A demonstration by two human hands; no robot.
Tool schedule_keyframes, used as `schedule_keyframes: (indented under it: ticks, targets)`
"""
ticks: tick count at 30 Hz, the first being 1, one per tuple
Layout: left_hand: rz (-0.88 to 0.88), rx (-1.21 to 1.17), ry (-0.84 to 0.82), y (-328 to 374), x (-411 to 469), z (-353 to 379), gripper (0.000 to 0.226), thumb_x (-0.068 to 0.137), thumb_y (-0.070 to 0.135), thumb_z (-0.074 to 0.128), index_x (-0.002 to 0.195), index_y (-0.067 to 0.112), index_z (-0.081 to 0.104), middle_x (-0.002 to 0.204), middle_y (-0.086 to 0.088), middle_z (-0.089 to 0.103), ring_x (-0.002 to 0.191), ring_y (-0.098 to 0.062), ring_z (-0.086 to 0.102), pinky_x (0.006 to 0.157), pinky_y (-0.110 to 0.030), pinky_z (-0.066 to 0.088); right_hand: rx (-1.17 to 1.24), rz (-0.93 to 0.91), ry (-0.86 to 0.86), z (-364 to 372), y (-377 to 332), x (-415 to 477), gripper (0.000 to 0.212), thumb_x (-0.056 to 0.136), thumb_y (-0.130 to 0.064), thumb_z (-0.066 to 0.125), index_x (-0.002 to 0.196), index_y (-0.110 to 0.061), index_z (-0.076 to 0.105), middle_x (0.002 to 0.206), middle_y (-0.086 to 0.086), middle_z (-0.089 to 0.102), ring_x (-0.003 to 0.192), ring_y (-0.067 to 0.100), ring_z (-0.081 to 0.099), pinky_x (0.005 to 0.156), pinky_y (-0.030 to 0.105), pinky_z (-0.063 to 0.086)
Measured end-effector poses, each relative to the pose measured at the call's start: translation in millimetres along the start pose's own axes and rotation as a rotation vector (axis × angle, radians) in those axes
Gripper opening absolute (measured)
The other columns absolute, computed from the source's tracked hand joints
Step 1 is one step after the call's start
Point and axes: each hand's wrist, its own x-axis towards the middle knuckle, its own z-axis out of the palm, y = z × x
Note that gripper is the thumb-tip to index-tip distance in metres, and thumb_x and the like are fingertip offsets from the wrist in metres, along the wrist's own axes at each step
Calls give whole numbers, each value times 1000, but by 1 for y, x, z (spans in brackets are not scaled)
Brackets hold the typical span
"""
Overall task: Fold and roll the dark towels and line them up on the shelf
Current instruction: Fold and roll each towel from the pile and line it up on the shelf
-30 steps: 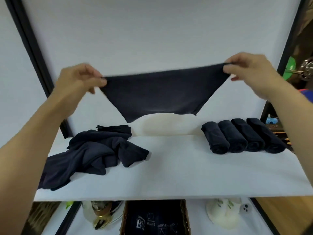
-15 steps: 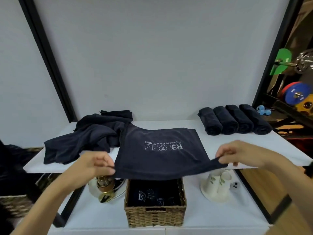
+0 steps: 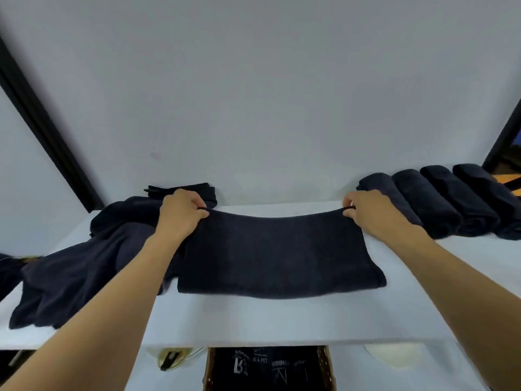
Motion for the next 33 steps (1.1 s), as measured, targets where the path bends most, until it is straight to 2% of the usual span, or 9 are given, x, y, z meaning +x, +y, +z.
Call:
schedule_keyframes:
  ticks: [5, 9, 12, 16, 19, 21, 26, 29, 33]
  targets:
    - [-56, 131, -97, -18, 8, 30, 27, 82, 26, 75, 107, 19, 69, 107, -5, 66, 103, -23, 62, 83, -33, 48, -374, -135, 18, 39, -8, 8, 29, 98, -25, 52, 126, -18, 55, 121, 5, 56, 104, 24, 55, 81, 35, 48]
    - [-70, 312, -267, -17, 17, 27, 58, 82, 47, 70, 133, 27, 55, 132, -2, 57, 129, -27, 44, 105, -44, 35, -71, -204, -233, 38, -28, 20, 58, 91, -54, 54, 142, -31, 40, 143, -3, 45, 128, 23, 44, 102, 45, 32]
    - [-6, 424, -389, -3, 24, 24, 47, 83, 38, 70, 127, 29, 59, 133, 3, 54, 129, -26, 43, 106, -47, 28, -40, -151, -377, 35, -31, 26, 52, 89, -54, 58, 132, -27, 49, 134, -3, 52, 121, 20, 48, 99, 41, 33]
    - [25, 332, -532, 12, 40, 23, 25, 80, 23, 74, 105, 20, 73, 114, 0, 63, 107, -24, 59, 101, -43, 44, 52, -73, -434, 23, -24, 7, 41, 90, -47, 61, 118, -17, 58, 114, -2, 56, 97, 16, 52, 80, 28, 41]
    - [110, 192, -484, 38, 62, 31, 18, 81, 14, 74, 99, 18, 74, 109, -5, 68, 98, -19, 60, 87, -31, 50, 169, 63, -419, 10, -14, -26, 26, 84, -38, 69, 96, -18, 57, 100, 0, 61, 84, 15, 59, 65, 26, 45]
    - [231, 94, -425, 67, 72, 51, 17, 82, 9, 73, 96, 19, 73, 109, -5, 68, 98, -19, 60, 84, -28, 47, 329, 181, -435, -1, -9, -56, 25, 81, -31, 73, 95, -20, 56, 98, 0, 63, 85, 16, 63, 70, 29, 52]
    - [435, -173, -336, 131, 42, 126, 35, 90, 10, 65, 123, 20, 63, 127, -5, 60, 120, -24, 51, 104, -38, 42, 532, 328, -494, 0, -2, -125, 42, 75, -32, 76, 109, -23, 53, 106, -5, 64, 93, 16, 65, 83, 35, 56]
    - [416, -79, -310, 118, 24, 142, 42, 97, 21, 55, 139, 24, 48, 138, -6, 52, 127, -26, 46, 108, -43, 37, 677, 415, -416, 4, 6, -146, 34, 81, -35, 74, 107, -27, 55, 104, -7, 66, 88, 11, 67, 68, 25, 52]
    - [217, 310, -236, 48, 21, 117, 32, 99, 32, 46, 125, 17, 55, 123, -11, 60, 114, -33, 54, 96, -47, 43, 725, 477, -271, 10, 11, -159, 17, 92, -38, 61, 98, -22, 61, 96, -5, 69, 80, 10, 67, 57, 18, 45]
